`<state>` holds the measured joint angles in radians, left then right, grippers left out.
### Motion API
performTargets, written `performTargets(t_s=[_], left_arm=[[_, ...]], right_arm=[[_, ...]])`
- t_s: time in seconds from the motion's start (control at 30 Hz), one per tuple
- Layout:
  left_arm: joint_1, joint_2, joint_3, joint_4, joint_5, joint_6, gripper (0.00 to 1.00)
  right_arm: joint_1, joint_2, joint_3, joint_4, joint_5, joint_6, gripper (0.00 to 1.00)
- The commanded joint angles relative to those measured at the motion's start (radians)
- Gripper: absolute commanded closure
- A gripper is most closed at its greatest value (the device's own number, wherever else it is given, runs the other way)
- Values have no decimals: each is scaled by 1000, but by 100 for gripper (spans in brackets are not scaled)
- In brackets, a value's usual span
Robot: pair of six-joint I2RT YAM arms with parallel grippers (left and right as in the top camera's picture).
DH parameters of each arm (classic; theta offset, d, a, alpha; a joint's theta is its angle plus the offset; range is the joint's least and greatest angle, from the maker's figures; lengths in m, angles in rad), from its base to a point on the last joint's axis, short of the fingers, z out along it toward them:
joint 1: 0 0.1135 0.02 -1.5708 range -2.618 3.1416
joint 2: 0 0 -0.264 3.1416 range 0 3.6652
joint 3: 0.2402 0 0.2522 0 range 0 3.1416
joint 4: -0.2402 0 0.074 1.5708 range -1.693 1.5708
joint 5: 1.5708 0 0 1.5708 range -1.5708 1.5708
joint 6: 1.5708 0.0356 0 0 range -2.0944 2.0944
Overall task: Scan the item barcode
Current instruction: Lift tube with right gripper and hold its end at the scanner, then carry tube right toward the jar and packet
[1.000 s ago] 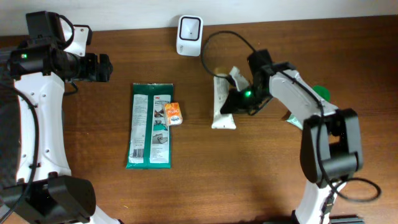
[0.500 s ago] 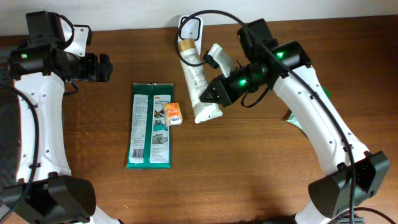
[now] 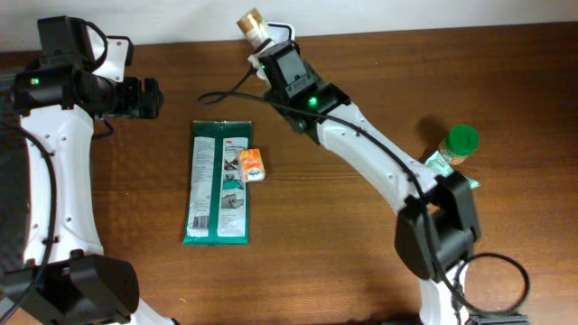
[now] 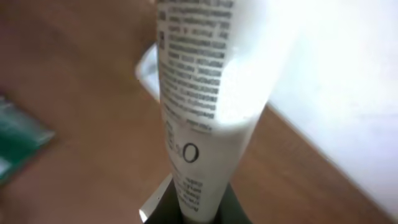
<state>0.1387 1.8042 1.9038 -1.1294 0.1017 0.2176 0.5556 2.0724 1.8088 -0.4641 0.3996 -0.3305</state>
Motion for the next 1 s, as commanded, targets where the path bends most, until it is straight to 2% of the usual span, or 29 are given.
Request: performTargets(t_s=[0.0,0.27,0.43,0.7,0.97], left_arm=[[2,-21,6,1,11,13,1],[2,-21,6,1,11,13,1],[2,-21,6,1,11,13,1],[2,-21,6,1,11,13,1],[2,-21,6,1,11,13,1]], right_arm=[[-39,47,28,143,111,-200,96],[-93,240,28,515,243,-548,96],[-100,325,28,654,249,-650,96],[-98,328,28,662,328,-656,96],[-112,296,28,661,327,-591,96]])
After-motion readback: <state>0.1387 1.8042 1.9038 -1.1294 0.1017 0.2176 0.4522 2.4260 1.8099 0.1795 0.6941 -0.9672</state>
